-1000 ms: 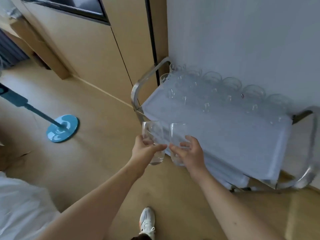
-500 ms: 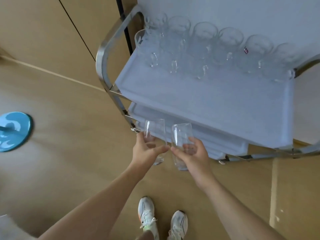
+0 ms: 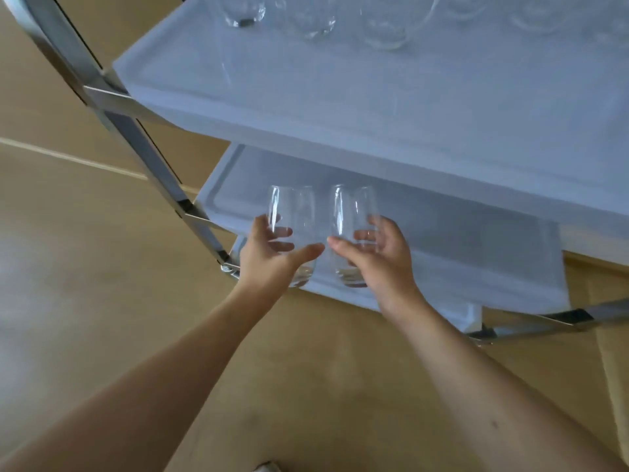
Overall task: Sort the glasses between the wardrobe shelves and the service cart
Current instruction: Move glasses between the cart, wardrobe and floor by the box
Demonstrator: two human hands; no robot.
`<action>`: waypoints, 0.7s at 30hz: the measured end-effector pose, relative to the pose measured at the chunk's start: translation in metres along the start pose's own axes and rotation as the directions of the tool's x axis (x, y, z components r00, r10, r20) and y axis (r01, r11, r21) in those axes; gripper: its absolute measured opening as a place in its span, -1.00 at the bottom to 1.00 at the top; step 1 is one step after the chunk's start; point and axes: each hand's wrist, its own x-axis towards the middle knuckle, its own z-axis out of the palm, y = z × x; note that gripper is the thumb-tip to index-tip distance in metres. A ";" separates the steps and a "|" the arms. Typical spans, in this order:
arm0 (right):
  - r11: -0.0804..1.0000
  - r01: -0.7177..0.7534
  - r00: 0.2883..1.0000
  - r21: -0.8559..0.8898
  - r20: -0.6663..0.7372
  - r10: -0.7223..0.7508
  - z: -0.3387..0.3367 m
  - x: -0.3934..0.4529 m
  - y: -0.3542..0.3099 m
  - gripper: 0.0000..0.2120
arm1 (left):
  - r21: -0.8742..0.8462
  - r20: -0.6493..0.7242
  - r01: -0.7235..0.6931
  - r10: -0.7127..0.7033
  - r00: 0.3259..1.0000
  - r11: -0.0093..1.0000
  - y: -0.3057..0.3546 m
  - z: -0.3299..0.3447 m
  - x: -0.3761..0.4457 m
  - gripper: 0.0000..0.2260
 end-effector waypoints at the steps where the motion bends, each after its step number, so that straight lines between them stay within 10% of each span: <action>1: 0.999 0.032 0.999 0.012 -0.009 -0.031 0.004 0.012 0.005 -0.21 | -0.006 -0.002 -0.029 0.029 1.000 1.000 -0.005 0.004 0.012 -0.23; 21: 0.905 0.392 0.916 0.165 -0.156 -0.368 0.040 0.107 0.039 -0.29 | -0.184 -0.039 -0.405 0.405 0.914 0.896 -0.038 0.021 0.144 -0.24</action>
